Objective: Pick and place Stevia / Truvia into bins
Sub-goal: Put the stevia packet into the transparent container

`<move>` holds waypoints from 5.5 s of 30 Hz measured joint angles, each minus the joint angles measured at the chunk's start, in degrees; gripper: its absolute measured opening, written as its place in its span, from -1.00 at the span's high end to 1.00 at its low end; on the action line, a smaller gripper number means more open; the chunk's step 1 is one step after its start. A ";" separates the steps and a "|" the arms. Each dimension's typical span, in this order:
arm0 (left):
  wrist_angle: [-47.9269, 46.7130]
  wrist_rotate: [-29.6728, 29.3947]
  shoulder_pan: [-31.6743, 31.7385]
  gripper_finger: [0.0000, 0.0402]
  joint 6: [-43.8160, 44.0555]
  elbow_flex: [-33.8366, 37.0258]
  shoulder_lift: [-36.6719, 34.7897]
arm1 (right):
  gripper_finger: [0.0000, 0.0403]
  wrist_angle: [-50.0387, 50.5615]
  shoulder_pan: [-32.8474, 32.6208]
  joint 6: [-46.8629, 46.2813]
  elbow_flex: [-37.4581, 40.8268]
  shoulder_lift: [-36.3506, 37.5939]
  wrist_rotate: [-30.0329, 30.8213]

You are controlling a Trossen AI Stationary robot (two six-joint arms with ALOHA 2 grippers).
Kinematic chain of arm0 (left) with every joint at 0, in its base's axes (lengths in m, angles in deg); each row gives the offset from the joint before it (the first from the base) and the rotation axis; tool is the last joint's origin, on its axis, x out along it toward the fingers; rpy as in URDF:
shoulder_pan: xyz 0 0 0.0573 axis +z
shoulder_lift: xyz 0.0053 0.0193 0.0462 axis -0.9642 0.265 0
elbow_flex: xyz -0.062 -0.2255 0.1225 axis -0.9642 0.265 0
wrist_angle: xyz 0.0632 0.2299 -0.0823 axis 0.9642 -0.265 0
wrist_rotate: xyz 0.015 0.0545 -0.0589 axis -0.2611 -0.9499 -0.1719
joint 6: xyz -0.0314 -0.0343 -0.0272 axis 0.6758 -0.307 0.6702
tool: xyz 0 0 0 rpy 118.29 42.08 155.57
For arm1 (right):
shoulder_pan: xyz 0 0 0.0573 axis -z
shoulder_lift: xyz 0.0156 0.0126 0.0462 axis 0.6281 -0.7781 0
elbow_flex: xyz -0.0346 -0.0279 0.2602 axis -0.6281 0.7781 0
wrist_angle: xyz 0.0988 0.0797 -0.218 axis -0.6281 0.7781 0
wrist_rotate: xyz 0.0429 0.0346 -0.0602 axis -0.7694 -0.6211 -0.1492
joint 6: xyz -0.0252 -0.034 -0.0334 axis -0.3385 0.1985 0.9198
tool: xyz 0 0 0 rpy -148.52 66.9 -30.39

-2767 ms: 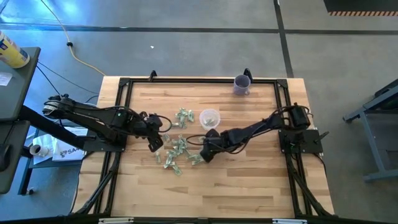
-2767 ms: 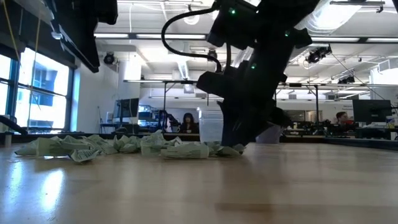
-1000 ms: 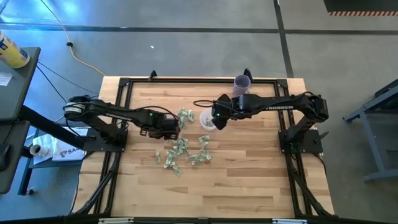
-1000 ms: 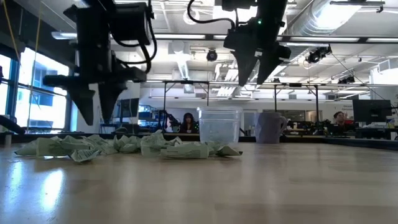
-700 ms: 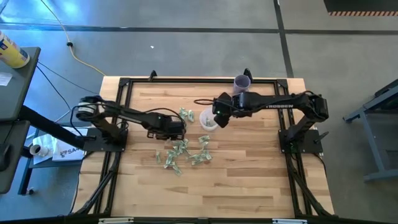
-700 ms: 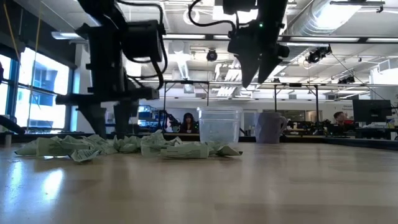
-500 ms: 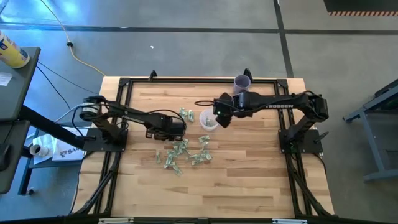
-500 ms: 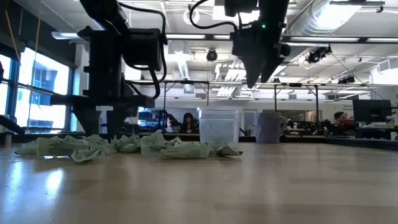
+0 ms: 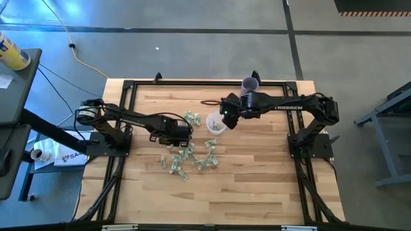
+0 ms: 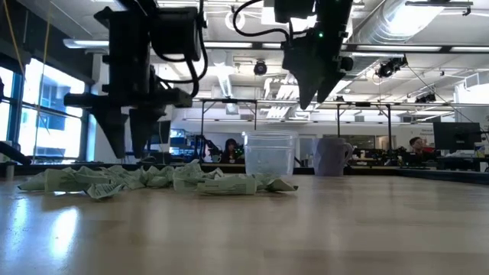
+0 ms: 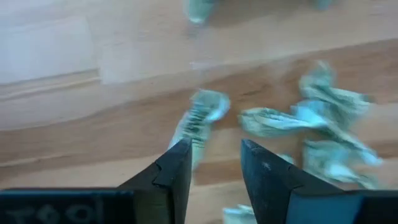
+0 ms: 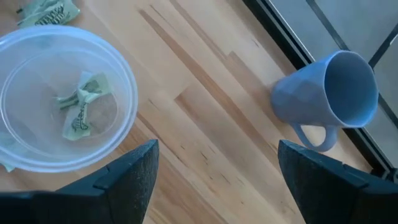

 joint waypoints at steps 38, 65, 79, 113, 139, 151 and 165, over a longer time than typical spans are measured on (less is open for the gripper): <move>22.40 -5.67 10.72 0.87 -57.46 -23.42 4.00 | -0.58 19.52 -6.85 -15.29 0.04 15.72 14.19; -32.55 -1.70 -10.14 -0.30 -5.15 -20.96 -2.25 | -0.58 5.99 -4.58 -5.31 9.35 18.69 12.54; 10.35 2.08 -22.13 -0.28 26.80 11.05 -4.08 | -0.58 -1.79 -4.05 0.16 14.47 18.69 8.56; 22.11 11.92 15.23 0.18 -49.39 -29.36 17.34 | -0.58 11.39 -4.25 -13.96 16.17 24.74 10.51; -4.40 -2.80 9.06 -0.12 -49.74 -10.40 8.79 | -0.58 -8.76 -4.07 -5.59 23.92 24.44 -0.75; 14.37 0.51 13.39 0.19 -63.50 -0.43 8.64 | -0.58 -11.16 -6.37 -8.95 21.90 23.39 -17.34; 5.34 6.29 10.40 0.89 -68.50 -3.67 -2.84 | -0.58 -35.82 -22.69 -12.35 21.79 4.43 -23.11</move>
